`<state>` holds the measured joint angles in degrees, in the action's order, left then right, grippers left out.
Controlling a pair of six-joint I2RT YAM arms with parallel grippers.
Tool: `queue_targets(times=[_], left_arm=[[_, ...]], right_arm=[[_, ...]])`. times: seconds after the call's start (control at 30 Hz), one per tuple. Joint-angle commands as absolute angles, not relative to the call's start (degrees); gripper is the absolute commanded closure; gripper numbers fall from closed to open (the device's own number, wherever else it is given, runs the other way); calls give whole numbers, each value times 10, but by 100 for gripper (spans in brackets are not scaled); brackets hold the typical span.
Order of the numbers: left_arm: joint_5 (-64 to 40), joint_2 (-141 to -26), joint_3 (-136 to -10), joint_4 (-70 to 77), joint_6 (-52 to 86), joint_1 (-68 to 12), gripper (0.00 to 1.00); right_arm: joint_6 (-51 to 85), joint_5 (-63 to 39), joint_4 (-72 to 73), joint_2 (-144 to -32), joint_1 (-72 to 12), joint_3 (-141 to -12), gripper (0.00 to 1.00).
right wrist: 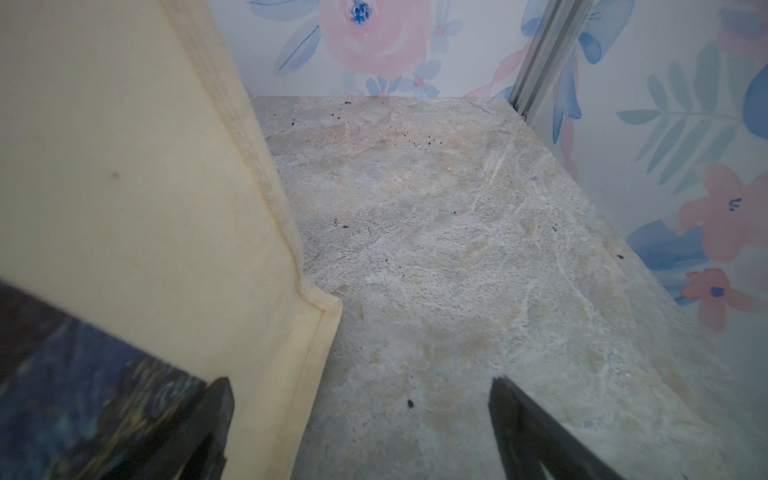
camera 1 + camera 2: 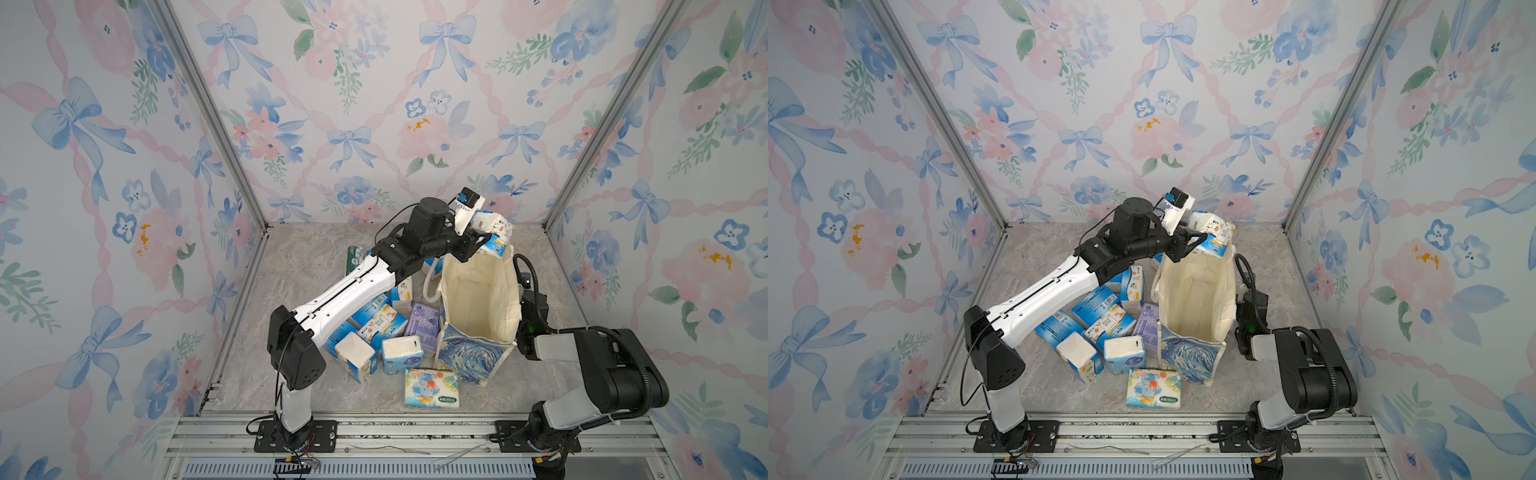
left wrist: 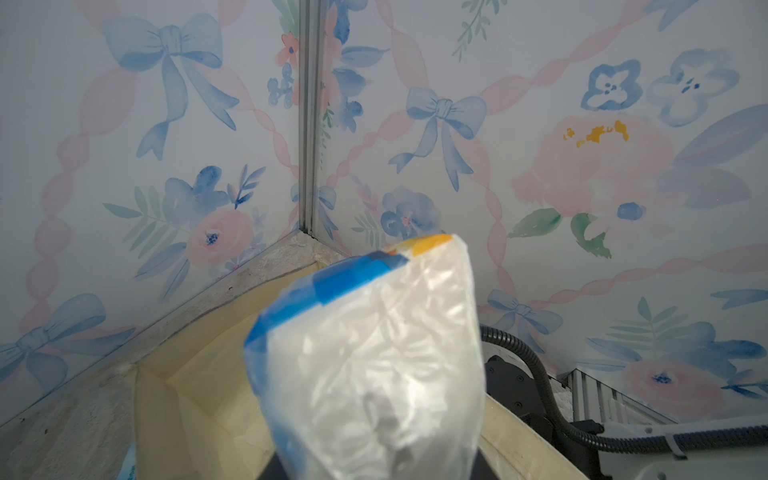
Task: Put tissues into the canvas bag
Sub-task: Place the pack of facial tissues in the canvas bag.
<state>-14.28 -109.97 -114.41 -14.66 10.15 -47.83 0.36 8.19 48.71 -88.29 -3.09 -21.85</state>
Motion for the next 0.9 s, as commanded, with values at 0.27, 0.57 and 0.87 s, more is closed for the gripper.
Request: queue_targets(times=[0.27,0.57,0.87], left_arm=[[11,-1206,-1252,-331,81,-492,84],[-17,-1230,-1242,-331,92,-486,84],[-37,-1245,-1251,-331,98,-484,84]], right_arm=[[0,76,497,-882,-29,-229,3],[12,89,457,-838,-23,-235,6],[62,202,304,-677,-11,-251,16]])
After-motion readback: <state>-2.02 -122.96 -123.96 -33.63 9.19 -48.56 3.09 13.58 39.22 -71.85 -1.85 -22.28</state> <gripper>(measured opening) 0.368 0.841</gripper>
